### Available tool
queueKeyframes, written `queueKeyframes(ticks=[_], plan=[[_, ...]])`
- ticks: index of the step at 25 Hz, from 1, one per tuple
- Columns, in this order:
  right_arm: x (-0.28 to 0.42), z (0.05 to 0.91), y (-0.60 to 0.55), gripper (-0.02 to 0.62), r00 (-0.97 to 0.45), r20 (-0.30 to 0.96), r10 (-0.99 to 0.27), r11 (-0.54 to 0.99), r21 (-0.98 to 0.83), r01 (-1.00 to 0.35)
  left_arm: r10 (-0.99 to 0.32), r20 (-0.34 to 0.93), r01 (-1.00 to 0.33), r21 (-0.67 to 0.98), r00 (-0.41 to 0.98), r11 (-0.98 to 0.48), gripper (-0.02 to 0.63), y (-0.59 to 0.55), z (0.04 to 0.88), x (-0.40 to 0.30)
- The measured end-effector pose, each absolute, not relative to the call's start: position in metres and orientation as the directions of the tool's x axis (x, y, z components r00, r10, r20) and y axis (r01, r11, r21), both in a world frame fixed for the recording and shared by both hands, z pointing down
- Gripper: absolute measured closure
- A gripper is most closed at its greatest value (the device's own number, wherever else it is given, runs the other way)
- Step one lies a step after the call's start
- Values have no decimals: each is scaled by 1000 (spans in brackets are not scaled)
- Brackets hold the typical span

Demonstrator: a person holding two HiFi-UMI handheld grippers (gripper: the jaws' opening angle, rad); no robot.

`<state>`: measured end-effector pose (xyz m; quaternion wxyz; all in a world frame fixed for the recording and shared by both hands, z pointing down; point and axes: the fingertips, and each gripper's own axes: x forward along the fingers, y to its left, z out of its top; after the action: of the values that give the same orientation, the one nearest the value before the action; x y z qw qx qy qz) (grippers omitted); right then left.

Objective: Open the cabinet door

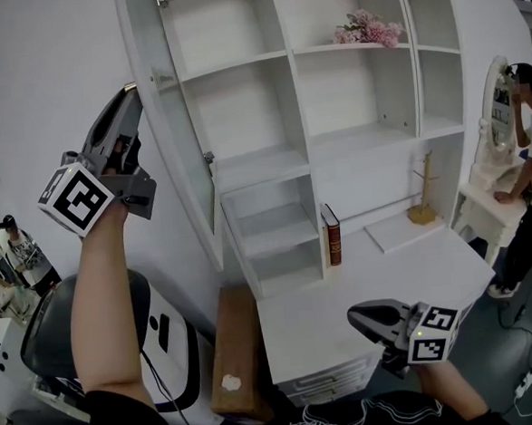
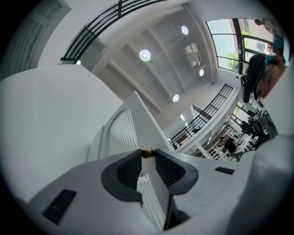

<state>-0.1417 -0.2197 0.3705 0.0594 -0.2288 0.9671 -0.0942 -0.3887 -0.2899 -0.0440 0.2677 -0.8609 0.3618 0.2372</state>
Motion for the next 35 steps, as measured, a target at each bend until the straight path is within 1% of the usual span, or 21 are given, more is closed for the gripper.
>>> queueKeyframes(ticks=[4,9,15,18,20,22,27,29,32,34,35], plan=[[-147,375,-208,591,-886,-65,-459,873,-216,-437,-515,-613,-765,-247,599,-595,525,-288,-41,-402],[-153,385,-199,591,-887,-37,-460,866,-239,-439,-586,-590,-807,-213,555,-551,526,-291,-26,-417],[-154,396,-187,591,-901,-28,-434,866,-289,-408,-629,-563,-814,-150,537,-561,526,-264,32,-435],[-150,391,-180,591,-909,-20,-416,877,-273,-395,-621,-604,-813,-80,500,-577,526,-235,53,-440],[-148,386,-173,591,-917,-23,-398,888,-259,-379,-627,-615,-814,-42,478,-579,526,-216,72,-436],[-146,382,-164,591,-923,-24,-384,897,-247,-366,-650,-594,-820,-29,474,-572,528,-200,94,-422],[-126,384,-130,591,-939,-9,-344,910,-249,-331,-697,-472,-804,-46,540,-592,529,-150,166,-348],[-112,388,-115,591,-942,-10,-336,910,-260,-322,-681,-390,-743,-15,620,-669,529,-129,205,-304],[-93,397,-93,591,-946,-3,-325,908,-282,-311,-620,-224,-611,117,752,-783,531,-103,282,-235],[-85,403,-77,591,-950,2,-312,907,-296,-299,-594,-125,-562,218,795,-798,543,-82,336,-200],[-81,405,-68,591,-952,1,-307,907,-302,-293,-585,-98,-543,275,805,-793,557,-70,359,-186]])
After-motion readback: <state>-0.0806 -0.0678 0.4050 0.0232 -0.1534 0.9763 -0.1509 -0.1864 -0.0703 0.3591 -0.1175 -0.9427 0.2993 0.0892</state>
